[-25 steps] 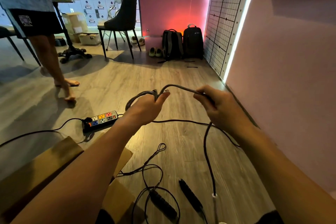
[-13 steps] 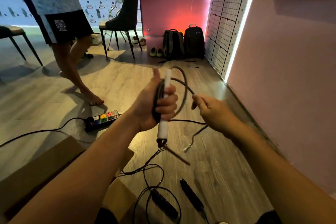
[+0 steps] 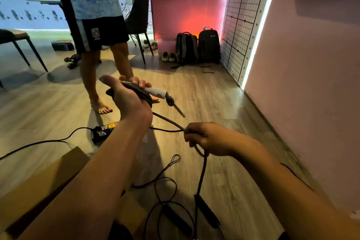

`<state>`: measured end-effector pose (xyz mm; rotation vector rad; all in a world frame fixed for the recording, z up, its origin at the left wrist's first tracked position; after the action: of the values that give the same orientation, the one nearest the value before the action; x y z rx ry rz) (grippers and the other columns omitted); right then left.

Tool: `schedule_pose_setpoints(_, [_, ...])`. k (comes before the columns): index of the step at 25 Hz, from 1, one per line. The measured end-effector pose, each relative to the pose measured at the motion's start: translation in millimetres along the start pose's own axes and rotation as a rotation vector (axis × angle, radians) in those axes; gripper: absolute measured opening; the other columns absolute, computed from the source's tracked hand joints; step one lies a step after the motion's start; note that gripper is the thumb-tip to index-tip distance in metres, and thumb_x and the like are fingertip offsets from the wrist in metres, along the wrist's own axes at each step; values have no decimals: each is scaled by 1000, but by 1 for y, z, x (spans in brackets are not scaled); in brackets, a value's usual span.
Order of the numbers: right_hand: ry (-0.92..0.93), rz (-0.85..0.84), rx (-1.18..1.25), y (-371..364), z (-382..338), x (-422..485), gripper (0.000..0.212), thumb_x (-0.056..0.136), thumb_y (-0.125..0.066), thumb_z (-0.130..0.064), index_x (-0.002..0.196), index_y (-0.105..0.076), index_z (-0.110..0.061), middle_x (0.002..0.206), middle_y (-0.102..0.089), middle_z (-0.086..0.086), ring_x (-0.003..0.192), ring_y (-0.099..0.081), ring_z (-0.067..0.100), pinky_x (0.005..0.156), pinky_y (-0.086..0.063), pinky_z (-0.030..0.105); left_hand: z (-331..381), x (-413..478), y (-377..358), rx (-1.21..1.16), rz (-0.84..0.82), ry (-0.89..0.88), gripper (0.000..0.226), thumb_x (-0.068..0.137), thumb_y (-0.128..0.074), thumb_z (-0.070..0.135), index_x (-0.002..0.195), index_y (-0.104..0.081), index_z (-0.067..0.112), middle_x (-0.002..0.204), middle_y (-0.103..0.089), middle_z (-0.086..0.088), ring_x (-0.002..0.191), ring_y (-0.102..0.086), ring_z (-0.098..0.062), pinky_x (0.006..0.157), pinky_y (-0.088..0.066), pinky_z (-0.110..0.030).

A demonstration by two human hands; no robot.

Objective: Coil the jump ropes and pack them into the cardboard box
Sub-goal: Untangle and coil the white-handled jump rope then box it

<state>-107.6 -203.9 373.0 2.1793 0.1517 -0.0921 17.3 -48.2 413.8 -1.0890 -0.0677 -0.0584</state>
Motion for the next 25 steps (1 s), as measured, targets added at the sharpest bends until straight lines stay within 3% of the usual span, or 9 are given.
schedule_pose_setpoints(3, [42, 155, -25, 12, -8, -3, 24, 105, -44, -27, 121, -62, -28, 87, -67, -8, 81, -66, 8, 77, -57, 29, 5, -5, -3, 699, -208, -267, 41, 107, -31, 38, 76, -45, 15, 59, -42, -3, 50, -46, -6, 58, -42, -19])
schedule_pose_setpoints(5, [71, 230, -13, 21, -5, -7, 26, 105, -45, -22, 123, -63, -27, 89, -68, -8, 76, -69, 7, 73, -60, 28, -5, -5, 3, 1141, -372, -303, 43, 106, -38, 36, 69, -45, 13, 59, -40, -11, 48, -43, -8, 56, -37, -23])
schedule_pose_setpoints(7, [93, 360, 50, 31, 2, -12, 25, 104, -46, -20, 122, -63, -25, 90, -68, -7, 68, -71, 7, 67, -61, 29, -22, 4, 18, 1480, -506, -158, 44, 102, -44, 45, 65, -45, 21, 59, -47, -7, 47, -44, -7, 57, -37, -32])
schedule_pose_setpoints(9, [95, 548, 71, 39, 7, -17, 21, 104, -47, -22, 119, -61, -20, 85, -67, -6, 61, -69, 9, 60, -59, 28, -38, 8, 37, 1614, -533, 202, 53, 97, -42, 59, 66, -52, 18, 57, -50, -4, 45, -47, -9, 58, -42, -32])
schedule_pose_setpoints(12, [65, 698, -66, 41, 5, -14, 20, 104, -46, -25, 118, -59, -18, 83, -65, -3, 65, -65, 13, 59, -56, 29, -55, -13, 47, 1602, -651, 699, 67, 90, -38, 73, 87, -58, 10, 60, -47, -3, 47, -45, -14, 52, -44, -30])
schedule_pose_setpoints(15, [65, 815, -43, 47, 11, -10, 22, 103, -50, -25, 117, -64, -16, 80, -60, -8, 71, -62, 15, 67, -57, 38, -58, -39, 34, 1390, -738, 998, 79, 80, -30, 85, 85, -55, 10, 60, -46, 0, 50, -43, -12, 50, -41, -27])
schedule_pose_setpoints(18, [109, 837, -22, 51, 19, -11, 21, 99, -57, -24, 115, -69, -17, 86, -59, -13, 77, -60, 8, 72, -55, 30, -53, -49, 21, 1302, -876, 1058, 63, 84, -35, 78, 75, -50, 17, 57, -42, 4, 46, -38, -9, 46, -39, -23])
schedule_pose_setpoints(21, [149, 738, -89, 51, 23, -13, 23, 97, -60, -21, 116, -72, -19, 94, -59, -8, 81, -57, 5, 69, -45, 13, -49, -48, 22, 1176, -895, 1080, 54, 93, -36, 68, 72, -48, 19, 56, -35, 4, 43, -32, -7, 43, -35, -21])
schedule_pose_setpoints(25, [163, 482, -158, 32, 12, -5, 24, 98, -57, -16, 119, -70, -18, 104, -59, -3, 88, -57, 10, 75, -48, 19, -46, -42, 17, 1064, -757, 986, 50, 92, -43, 63, 71, -47, 18, 55, -30, 4, 41, -28, -7, 39, -33, -20])
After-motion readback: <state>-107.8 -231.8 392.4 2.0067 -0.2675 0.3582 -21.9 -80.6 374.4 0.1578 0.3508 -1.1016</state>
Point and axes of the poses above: each hand's wrist, its own x-axis towards the middle knuckle, its own y-axis out of the back of the hand, z = x × y, the point moved 4 cm from there along x, towards the middle knuckle
